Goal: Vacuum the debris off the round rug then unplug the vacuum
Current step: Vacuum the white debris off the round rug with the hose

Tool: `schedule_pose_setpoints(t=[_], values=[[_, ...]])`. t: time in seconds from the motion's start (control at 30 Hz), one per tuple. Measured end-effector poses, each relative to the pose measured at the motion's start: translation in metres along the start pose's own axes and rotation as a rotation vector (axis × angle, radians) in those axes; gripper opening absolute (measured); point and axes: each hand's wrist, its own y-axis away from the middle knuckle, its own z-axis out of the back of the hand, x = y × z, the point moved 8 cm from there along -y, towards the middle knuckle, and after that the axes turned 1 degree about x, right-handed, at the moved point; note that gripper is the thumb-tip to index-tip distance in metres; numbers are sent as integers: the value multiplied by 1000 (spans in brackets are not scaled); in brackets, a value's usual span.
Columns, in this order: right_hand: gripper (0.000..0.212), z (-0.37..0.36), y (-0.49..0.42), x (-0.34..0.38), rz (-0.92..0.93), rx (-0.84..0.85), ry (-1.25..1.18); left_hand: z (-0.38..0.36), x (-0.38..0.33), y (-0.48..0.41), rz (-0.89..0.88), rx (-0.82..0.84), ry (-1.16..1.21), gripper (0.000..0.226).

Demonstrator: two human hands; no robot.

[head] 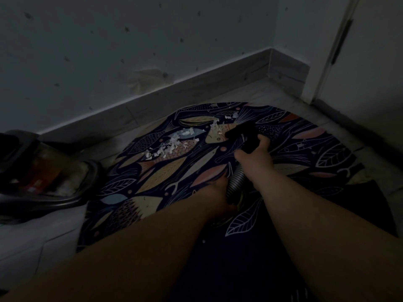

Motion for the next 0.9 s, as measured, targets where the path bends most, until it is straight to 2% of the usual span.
schedule_pose_setpoints(t=[0.23,0.6,0.9], values=[[81,-3,-13,-3,-10,-8,-32,3,7,-11,8,-2,22,82],[78,-44,-17,4,-39,116,-33,15,40,-7,97,-3,-15,82],[79,-43,-6,4,-12,110,-30,13,30,10,61,-43,20,80]])
